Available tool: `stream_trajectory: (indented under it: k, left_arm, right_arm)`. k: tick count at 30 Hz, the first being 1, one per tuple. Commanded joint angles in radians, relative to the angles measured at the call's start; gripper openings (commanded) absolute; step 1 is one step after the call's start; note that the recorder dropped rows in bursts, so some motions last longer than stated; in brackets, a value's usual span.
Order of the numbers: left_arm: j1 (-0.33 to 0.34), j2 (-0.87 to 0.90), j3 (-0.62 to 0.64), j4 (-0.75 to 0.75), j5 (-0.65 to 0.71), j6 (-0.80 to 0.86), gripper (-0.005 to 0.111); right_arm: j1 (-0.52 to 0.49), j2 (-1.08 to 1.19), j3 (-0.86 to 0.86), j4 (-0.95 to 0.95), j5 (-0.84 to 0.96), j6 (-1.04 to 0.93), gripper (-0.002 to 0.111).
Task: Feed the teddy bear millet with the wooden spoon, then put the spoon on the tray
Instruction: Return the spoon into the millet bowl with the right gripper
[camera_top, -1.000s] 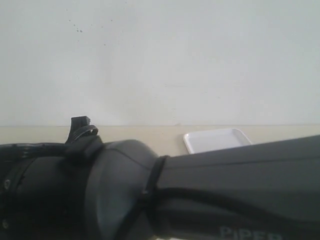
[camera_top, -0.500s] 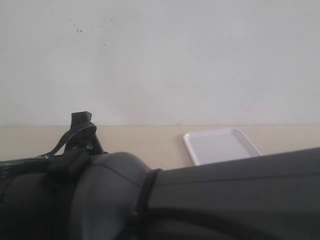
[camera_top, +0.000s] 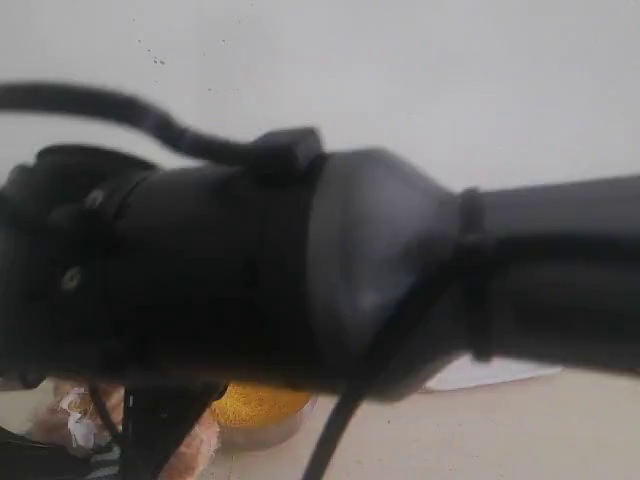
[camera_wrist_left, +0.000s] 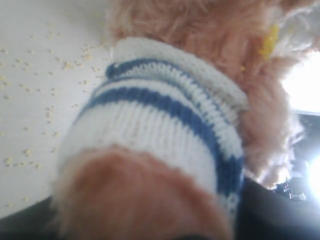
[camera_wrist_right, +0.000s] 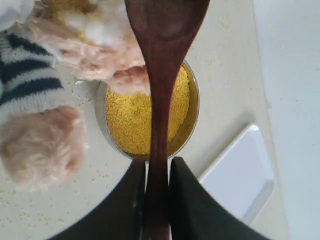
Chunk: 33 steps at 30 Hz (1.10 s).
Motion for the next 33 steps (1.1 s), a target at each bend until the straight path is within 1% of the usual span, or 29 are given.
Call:
stream_trajectory:
  k: [1,2,3,4,6,8,12,14,18,22,27,33]
  left_arm:
    - [-0.008,0.0,0.0,-0.018,0.028,0.017,0.004]
    - [-0.008,0.0,0.0,-0.024,0.028,0.017,0.004]
    - [-0.008,0.0,0.0,-0.037,0.028,0.017,0.004]
    - [-0.008,0.0,0.0,-0.061,0.028,0.017,0.004]
    - [-0.008,0.0,0.0,-0.08,0.028,0.017,0.004]
    - [-0.008,0.0,0.0,-0.101,0.028,0.017,0.004]
    - [-0.008,0.0,0.0,-0.176,0.012,0.038,0.004]
    - [-0.008,0.0,0.0,-0.206,-0.002,0.046,0.004]
    - [-0.008,0.0,0.0,-0.206,-0.009,0.063,0.004]
    - [-0.008,0.0,-0.002,-0.206,-0.012,0.063,0.004]
    - [-0.008,0.0,-0.032,-0.206,-0.033,0.063,0.004]
    - [-0.008,0.0,-0.046,-0.206,-0.07,0.063,0.004]
  right_arm:
    - [-0.132,-0.052,-0.002,0.231,0.024,-0.147,0.0]
    - [-0.198,-0.052,-0.002,0.347,0.038,-0.252,0.0]
    - [-0.225,-0.054,-0.002,0.385,0.037,-0.288,0.0]
    - [-0.287,-0.051,-0.002,0.428,0.018,-0.317,0.0]
    - [-0.354,-0.051,-0.002,0.403,-0.009,-0.332,0.0]
    - [-0.373,-0.051,-0.002,0.321,-0.021,-0.328,0.0]
    - [-0.346,-0.02,-0.002,0.067,0.02,-0.278,0.0]
    - [-0.321,0.002,-0.002,0.002,0.025,-0.285,0.0]
    - [-0.289,0.072,-0.002,-0.118,-0.036,-0.309,0.0]
    - [-0.281,0.141,-0.002,-0.131,-0.039,-0.399,0.0]
    - [-0.279,0.189,-0.002,-0.131,-0.027,-0.397,0.0]
    - [-0.277,0.229,-0.002,-0.103,-0.109,-0.422,0.0]
